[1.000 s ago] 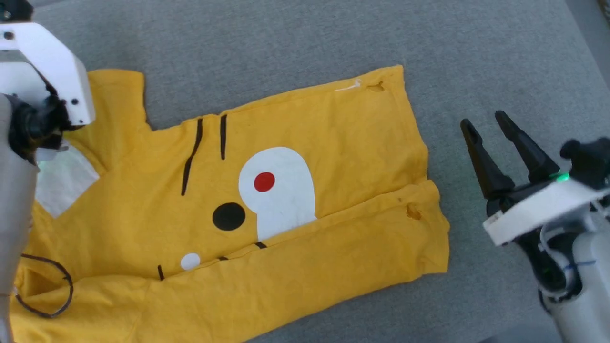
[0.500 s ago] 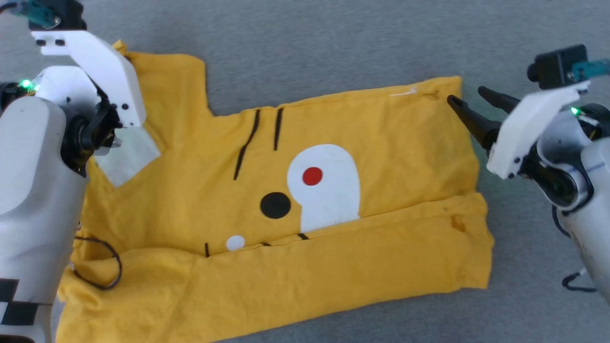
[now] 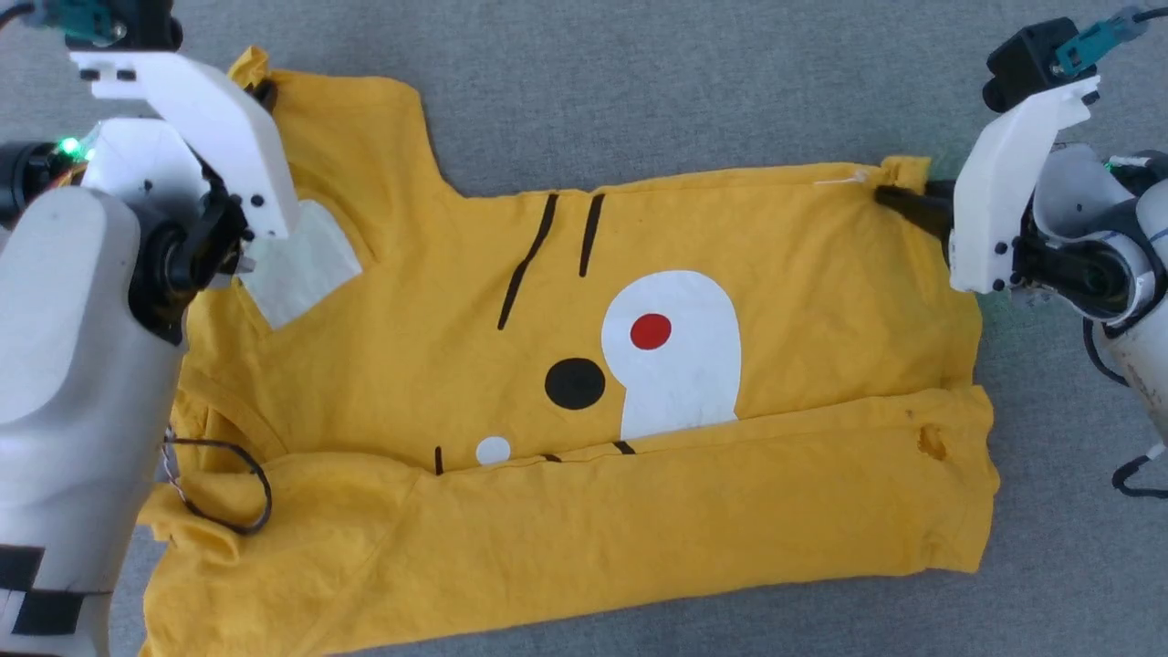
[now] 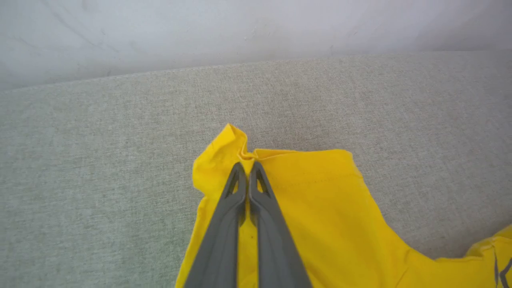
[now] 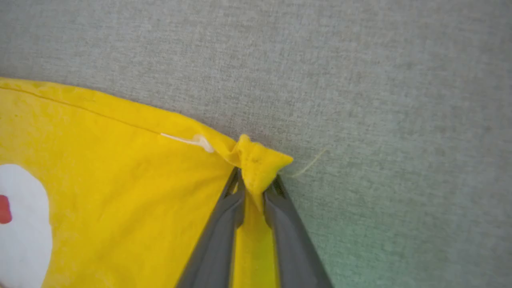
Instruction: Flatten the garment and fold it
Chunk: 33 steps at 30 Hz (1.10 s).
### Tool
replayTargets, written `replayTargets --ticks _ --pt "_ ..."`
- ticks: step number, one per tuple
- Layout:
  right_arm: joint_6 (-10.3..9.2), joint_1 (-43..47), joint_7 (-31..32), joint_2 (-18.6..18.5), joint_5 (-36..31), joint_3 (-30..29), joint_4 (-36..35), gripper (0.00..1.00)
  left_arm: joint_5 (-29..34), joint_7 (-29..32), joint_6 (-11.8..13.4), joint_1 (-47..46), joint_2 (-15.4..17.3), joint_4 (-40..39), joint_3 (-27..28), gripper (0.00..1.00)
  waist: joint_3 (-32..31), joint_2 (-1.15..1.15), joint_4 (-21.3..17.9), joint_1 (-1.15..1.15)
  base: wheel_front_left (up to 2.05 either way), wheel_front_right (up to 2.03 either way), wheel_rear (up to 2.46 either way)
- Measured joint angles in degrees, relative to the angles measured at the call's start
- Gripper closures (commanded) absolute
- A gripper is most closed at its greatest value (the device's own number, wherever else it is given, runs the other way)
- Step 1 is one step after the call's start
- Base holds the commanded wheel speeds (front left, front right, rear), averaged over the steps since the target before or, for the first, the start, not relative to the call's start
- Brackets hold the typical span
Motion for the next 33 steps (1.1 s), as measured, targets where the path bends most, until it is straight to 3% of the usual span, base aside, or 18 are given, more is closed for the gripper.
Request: replayTargets --ticks 8,18,26,31,32,33 --pt "0.09 2.97 -12.87 -1.87 -0.02 1.18 -3.41 1.0 -2.19 -7.28 0.23 5.58 0.97 -2.81 4.28 1.0 -3.7 0.0 0.11 0.0 0.0 0.0 0.0" --pt "0.1 16.53 -21.99 -6.06 0.05 0.38 -8.15 1.0 -6.49 -16.15 5.83 30.61 1.22 -17.47 11.15 1.0 -11.19 0.0 1.14 -0.01 0.0 0.0 0.0" --pt "0.1 27.91 -27.18 -6.57 1.45 -2.54 -8.55 1.0 -9.42 -19.85 9.59 49.65 -2.52 -25.03 12.77 1.0 -16.0 0.0 3.06 -0.02 0.0 0.0 0.0" --pt "0.1 33.41 -29.15 -6.06 1.43 -4.25 -8.39 0.0 -10.94 -21.27 10.24 55.87 -5.45 -25.31 12.58 1.0 -17.32 0.0 3.52 -0.01 0.0 0.0 0.0" --pt "0.1 34.59 -29.31 -5.89 1.43 -4.43 -8.39 0.0 -11.25 -21.41 10.23 56.48 -5.82 -24.92 12.56 1.0 -17.45 0.0 3.46 -0.01 0.0 0.0 0.0" --pt "0.1 35.84 -29.76 -5.68 1.45 -4.78 -8.5 0.0 -11.7 -21.89 10.17 56.94 -6.15 -24.51 12.52 0.72 -17.59 0.0 3.36 -0.01 0.0 0.0 0.0"
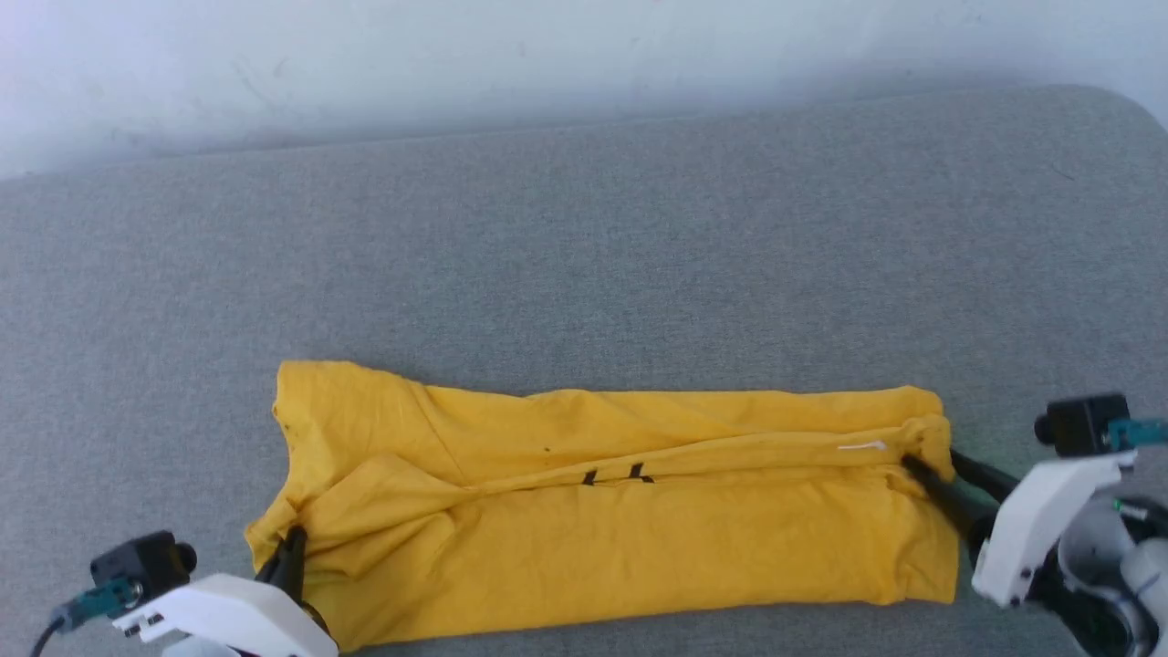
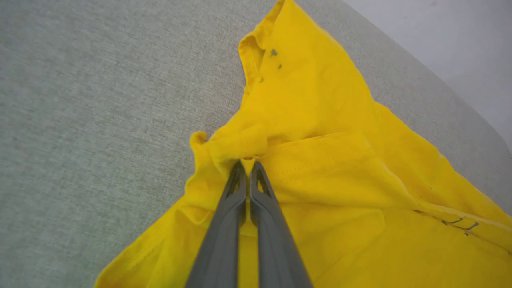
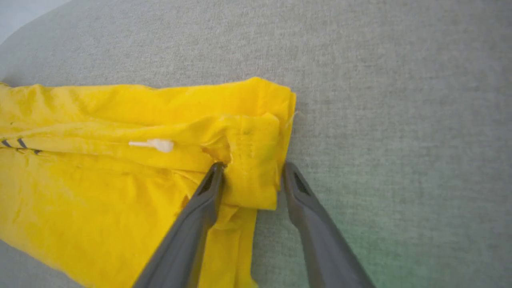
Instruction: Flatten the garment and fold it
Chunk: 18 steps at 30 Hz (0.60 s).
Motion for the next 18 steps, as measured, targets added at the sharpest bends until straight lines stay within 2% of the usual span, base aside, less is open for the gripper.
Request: replayTargets --ticks 1,2,3,7,11,14,18 --pt "0.0 1.19 -0.52 0.14 -0.01 -0.37 -0.29 0.0 -0.49 -0.55 0.0 0.29 -0.51 0.41 0.19 0.51 -0.16 0.0 -0.1 0.0 0.0 0.0 0.0" --pt "0.0 2.27 -0.96 0.16 -0.09 -0.64 -0.79 0.0 -0.73 -0.99 0.0 0.63 -0.87 0.73 0.24 0.05 -0.36 0.0 -0.21 0.0 0.0 0.0 0.0" --pt "0.0 3.3 -1.38 0.14 -0.34 -0.83 -1.53 0.0 -0.66 -1.43 0.01 1.0 -1.07 1.15 0.24 0.0 -0.58 0.0 -0.34 0.0 0.0 0.0 0.0" --pt "0.0 8.0 -2.7 -0.15 -1.74 -2.59 -5.61 0.0 0.56 -5.08 0.02 2.88 -1.37 1.48 0.76 0.0 -1.66 0.0 -0.91 0.0 0.0 0.0 0.0" --pt "0.0 13.02 -3.38 -1.4 -3.66 -7.71 -10.84 0.0 4.59 -10.91 -0.05 3.28 -1.01 0.64 0.83 0.0 -2.95 0.0 -1.27 0.0 0.0 0.0 0.0" --pt "0.0 15.99 -2.29 -1.27 -3.69 -13.26 -14.18 0.0 7.5 -16.05 -1.35 3.01 -0.69 0.02 0.7 0.0 -3.88 0.0 -1.35 0.0 0.0 0.0 0.0" --pt "0.0 17.22 1.87 -0.48 -4.47 -20.58 -14.41 0.0 12.14 -22.47 -3.74 1.38 -0.16 0.15 -0.23 0.0 -4.82 0.0 -1.15 0.0 0.0 0.0 0.0"
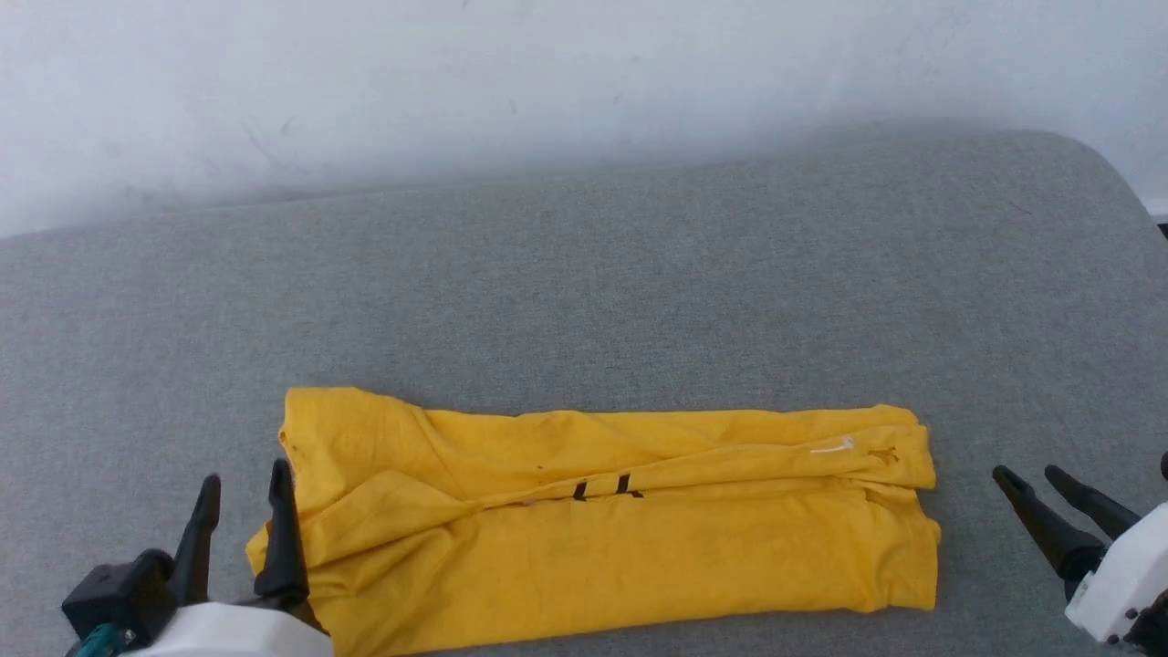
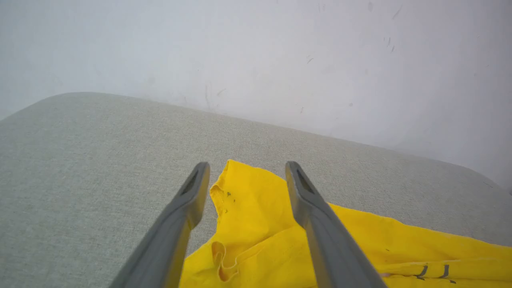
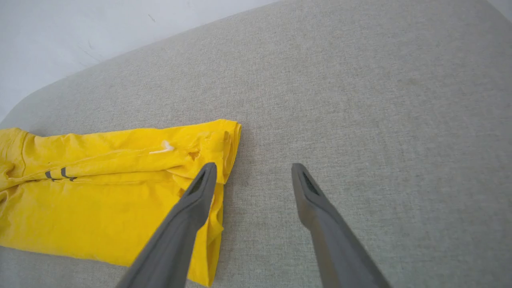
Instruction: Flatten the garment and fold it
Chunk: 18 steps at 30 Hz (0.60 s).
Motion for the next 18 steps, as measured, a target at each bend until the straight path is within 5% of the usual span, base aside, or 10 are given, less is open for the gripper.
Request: replayTargets --ticks 6,18 --pt "0.0 -2.32 8.68 3.53 -1.09 -4.07 3.54 0.0 7.47 -2.18 -3.25 -2.5 -1.87 0.37 -0.12 0.0 -0.19 0.0 1.37 0.01 0.0 0.0 0.0" --pt "0.0 -12.08 19.38 11.06 -0.96 -0.93 15.67 0.0 20.71 -2.24 -11.03 -4.1 -10.88 -2.23 2.74 0.0 2.01 0.0 6.44 0.01 0.0 0.0 0.0"
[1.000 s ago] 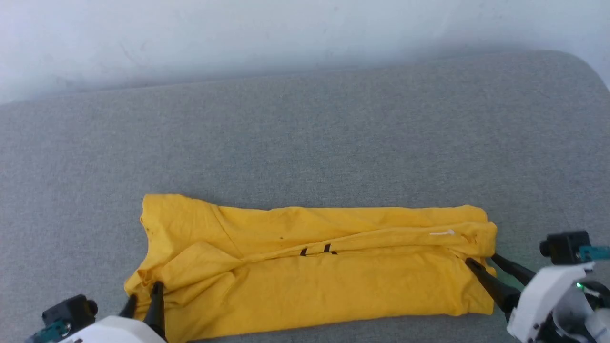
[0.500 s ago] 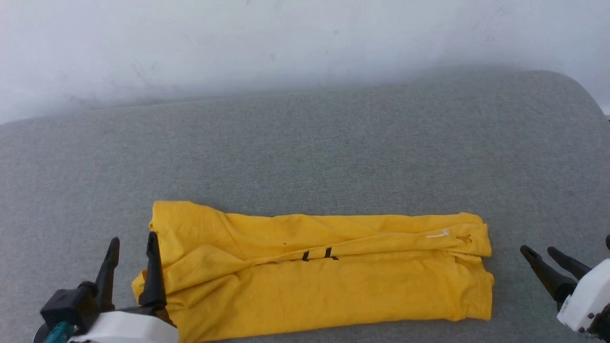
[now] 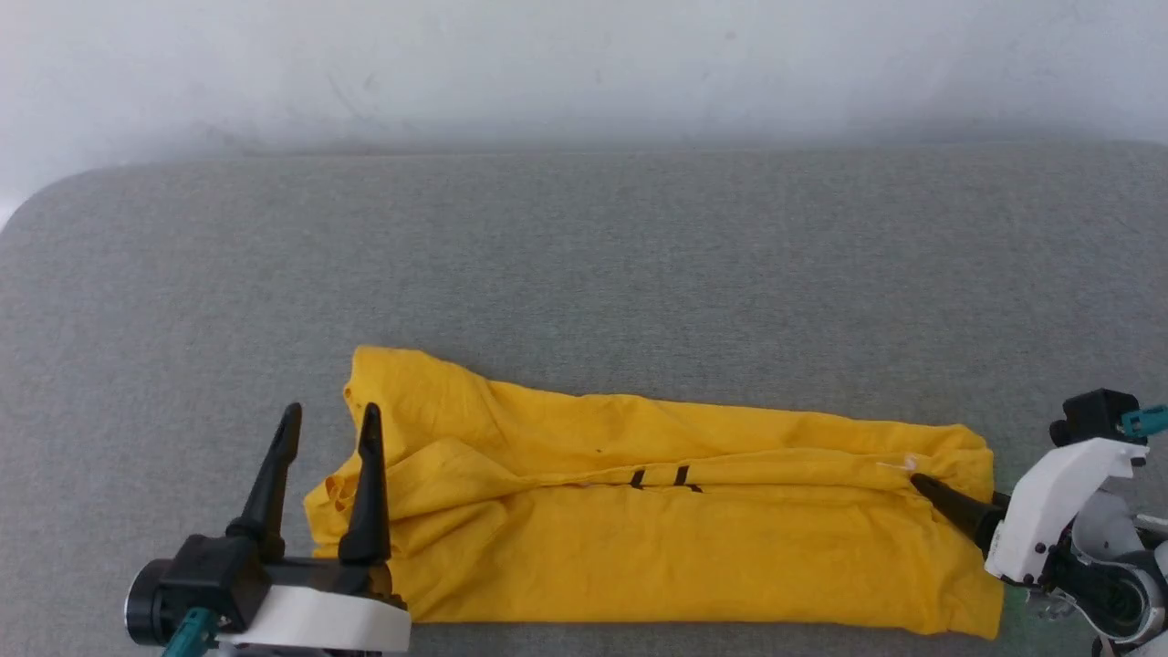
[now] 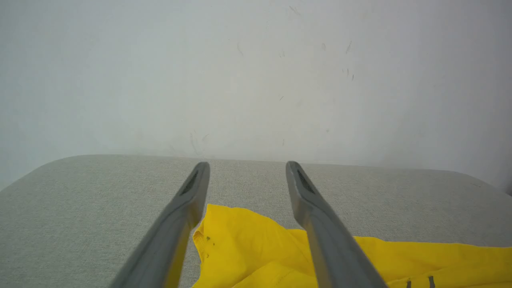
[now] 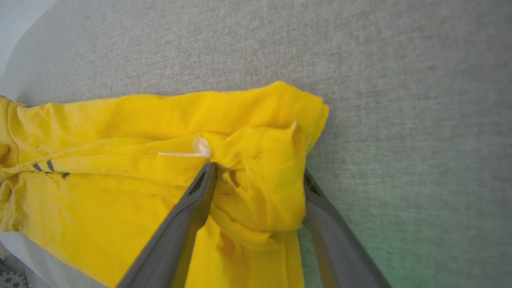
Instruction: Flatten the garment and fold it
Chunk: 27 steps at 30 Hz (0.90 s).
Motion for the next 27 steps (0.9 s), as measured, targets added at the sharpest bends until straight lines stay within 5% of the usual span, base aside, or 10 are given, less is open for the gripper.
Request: replayTargets --ticks 6,7,9,10,19,27 --pt "-0.01 -1.99 6.23 -0.62 2.25 3.28 1.25 0.0 3.01 0.01 -1.94 0.09 -2.4 1.18 1.78 0.0 0.39 0.0 1.68 -0.01 0.0 0.0 0.0" --pt "-0.01 -2.34 7.56 -0.66 2.66 3.72 1.44 0.55 3.25 0.01 -2.22 0.09 -2.71 1.3 2.11 0.0 0.25 0.0 1.69 -0.01 0.0 0.0 0.0" --pt "0.0 -2.49 9.69 -0.47 3.33 4.47 1.55 0.96 4.02 0.0 -2.47 0.13 -3.25 1.51 2.71 0.0 -0.08 0.0 1.58 -0.01 0.0 0.0 0.0" --pt "0.0 -2.49 10.58 -0.34 3.66 4.77 1.65 1.0 4.38 0.0 -2.57 0.15 -3.43 1.7 3.01 0.0 -0.27 0.0 1.5 -0.01 0.0 0.0 0.0" --pt "0.01 -0.39 9.54 -1.24 3.31 5.36 -3.41 1.0 5.97 0.0 -3.48 1.96 -4.59 2.59 5.64 0.0 -2.23 0.0 -0.16 0.0 0.0 0.0 0.0" --pt "0.34 3.2 7.7 -7.31 1.12 -4.52 -4.53 1.0 7.0 0.0 -3.48 2.64 -5.06 3.52 6.03 0.0 -3.43 0.0 -1.9 -0.01 0.0 0.0 0.0"
